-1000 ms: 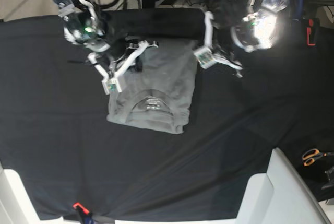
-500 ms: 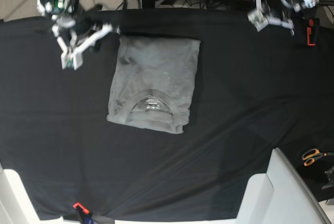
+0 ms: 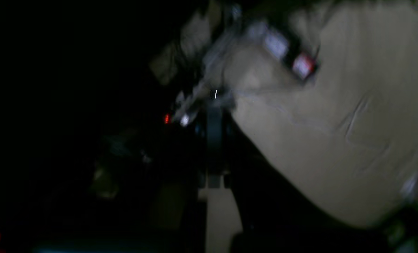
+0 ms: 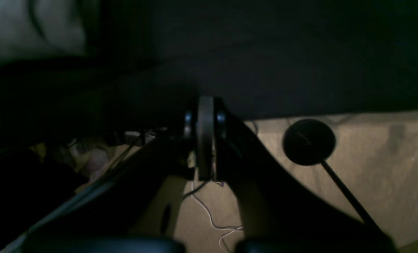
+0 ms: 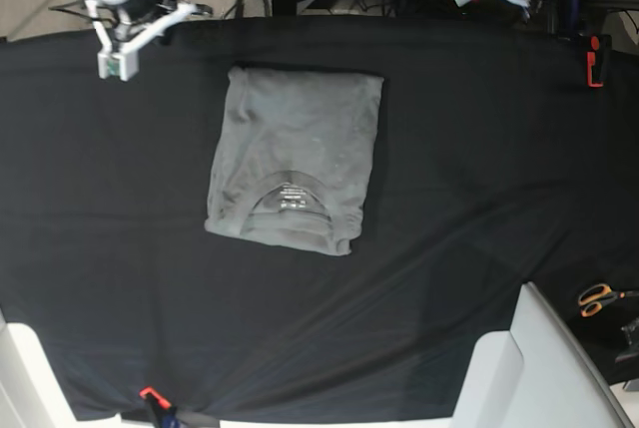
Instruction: Fold the T-shirt properly
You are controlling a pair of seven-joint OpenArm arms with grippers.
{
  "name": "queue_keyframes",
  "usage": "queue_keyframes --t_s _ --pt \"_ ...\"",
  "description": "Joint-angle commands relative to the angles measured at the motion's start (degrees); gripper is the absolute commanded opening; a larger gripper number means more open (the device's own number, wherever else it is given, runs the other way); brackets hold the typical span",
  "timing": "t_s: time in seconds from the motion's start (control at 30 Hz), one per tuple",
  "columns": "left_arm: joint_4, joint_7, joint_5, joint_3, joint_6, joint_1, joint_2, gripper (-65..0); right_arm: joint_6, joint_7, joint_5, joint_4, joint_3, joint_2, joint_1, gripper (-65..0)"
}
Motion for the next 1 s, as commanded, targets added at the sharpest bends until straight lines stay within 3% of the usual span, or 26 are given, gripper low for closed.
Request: queue_keyframes --t_s 0.0,0.1,0.2,0.33,0.47,0.53,0.63,0.73,0.87,0.97 --pt "-0.4 -0.4 0.9 0.8 -0.1 0.7 0.4 -65.0 0.0 0.4 0.1 2.3 2.1 0.4 -1.7 -64.2" --pt "-4.3 -0.5 3.7 1.0 -0.1 1.4 3.8 -65.0 0.0 -7.1 0.1 4.8 6.7 0.4 -4.4 -64.2" --pt "-9.6 -3.0 3.8 1.7 -0.1 1.3 4.9 -65.0 0.2 -12.3 -0.2 3.9 8.3 0.3 -5.8 -64.2" --pt "-20.7 -14.1 3.7 1.6 -0.1 0.2 6.9 -65.0 0.2 -11.7 -0.2 -5.7 8.0 0.4 -4.4 -64.2" --pt "-35.7 -20.5 3.7 1.2 -0.1 -5.9 9.4 -65.0 0.3 -11.5 -0.3 -21.1 7.2 1.6 1.8 -64.2" --pt "-44.8 -24.4 3.7 1.0 -0.1 -10.4 10.9 -65.0 0.4 -8.5 -0.4 -29.5 3.5 3.1 5.1 -64.2" --pt "-62.3 -31.7 3.7 1.0 -0.1 -19.0 13.0 -65.0 2.5 -0.4 -0.4 -46.2 -7.5 6.0 13.0 -64.2" --pt "-82.7 -39.7 3.7 1.0 0.4 -29.6 14.7 -65.0 6.9 11.8 -0.4 -69.8 -20.0 5.9 23.1 -64.2" --pt "-101.0 -50.3 3.8 1.0 5.7 -40.1 16.3 -65.0 11.2 35.8 -0.3 -99.4 -39.2 -0.6 32.7 -63.6" --pt "-101.4 -49.4 3.8 1.0 10.6 -43.0 17.1 -65.0 11.5 52.6 0.1 -104.1 -47.6 -2.7 33.0 -63.6"
